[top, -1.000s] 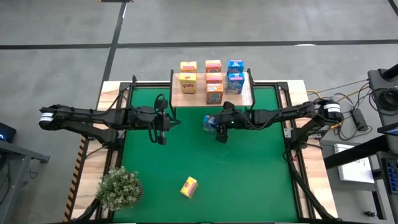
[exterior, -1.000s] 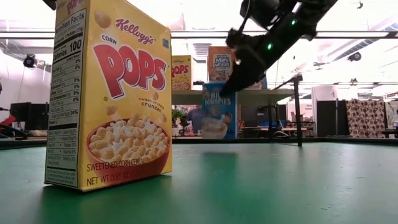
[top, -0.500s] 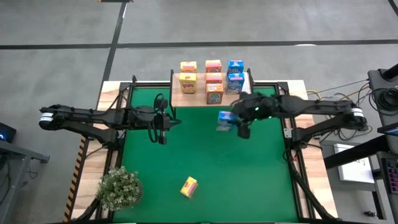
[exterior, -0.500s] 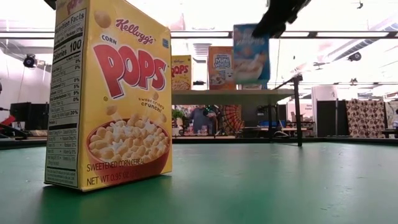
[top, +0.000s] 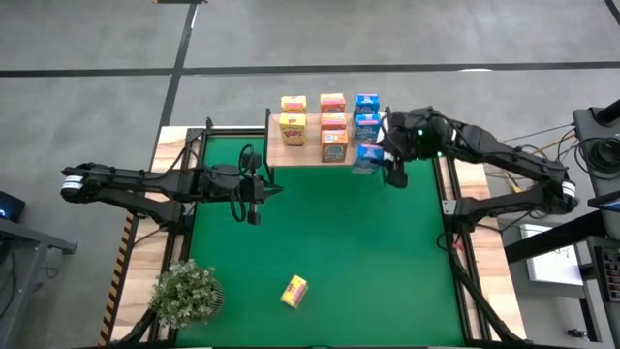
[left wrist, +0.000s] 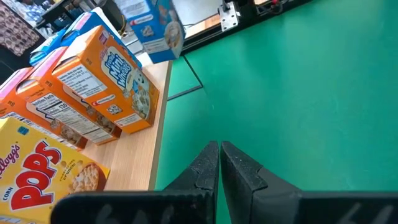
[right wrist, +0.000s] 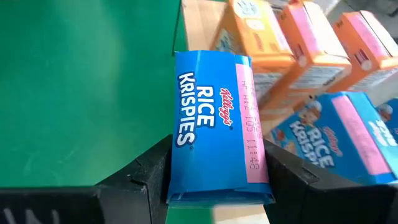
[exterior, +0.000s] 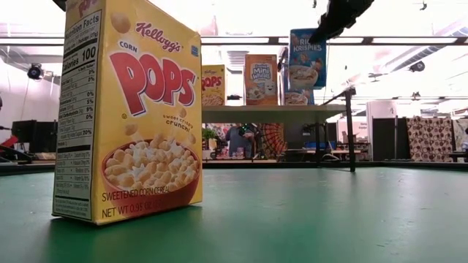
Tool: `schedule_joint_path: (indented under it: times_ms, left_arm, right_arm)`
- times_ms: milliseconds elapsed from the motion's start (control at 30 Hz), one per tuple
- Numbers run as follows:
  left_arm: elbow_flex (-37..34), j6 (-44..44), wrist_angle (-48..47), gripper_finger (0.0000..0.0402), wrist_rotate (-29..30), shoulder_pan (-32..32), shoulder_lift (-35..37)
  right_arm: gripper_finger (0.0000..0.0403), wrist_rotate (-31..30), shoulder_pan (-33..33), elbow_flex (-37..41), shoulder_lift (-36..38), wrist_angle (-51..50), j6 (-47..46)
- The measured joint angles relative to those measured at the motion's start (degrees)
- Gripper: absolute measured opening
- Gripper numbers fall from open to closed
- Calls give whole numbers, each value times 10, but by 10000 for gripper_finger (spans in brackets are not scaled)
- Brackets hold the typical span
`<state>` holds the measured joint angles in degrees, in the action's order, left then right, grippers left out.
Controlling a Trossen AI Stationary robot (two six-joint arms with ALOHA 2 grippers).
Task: Stack cereal on shelf
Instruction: Put the blue cereal box on the shelf aligned with the other blue cereal boxes
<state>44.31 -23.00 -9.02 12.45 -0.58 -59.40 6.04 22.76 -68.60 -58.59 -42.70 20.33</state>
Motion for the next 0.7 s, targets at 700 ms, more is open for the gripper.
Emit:
schedule_joint_path:
  times_ms: [700]
  left_arm:
    - [0, 10, 6, 0, 0, 0, 0]
  right_arm:
    - [182, 139, 144, -4, -75, 14, 110]
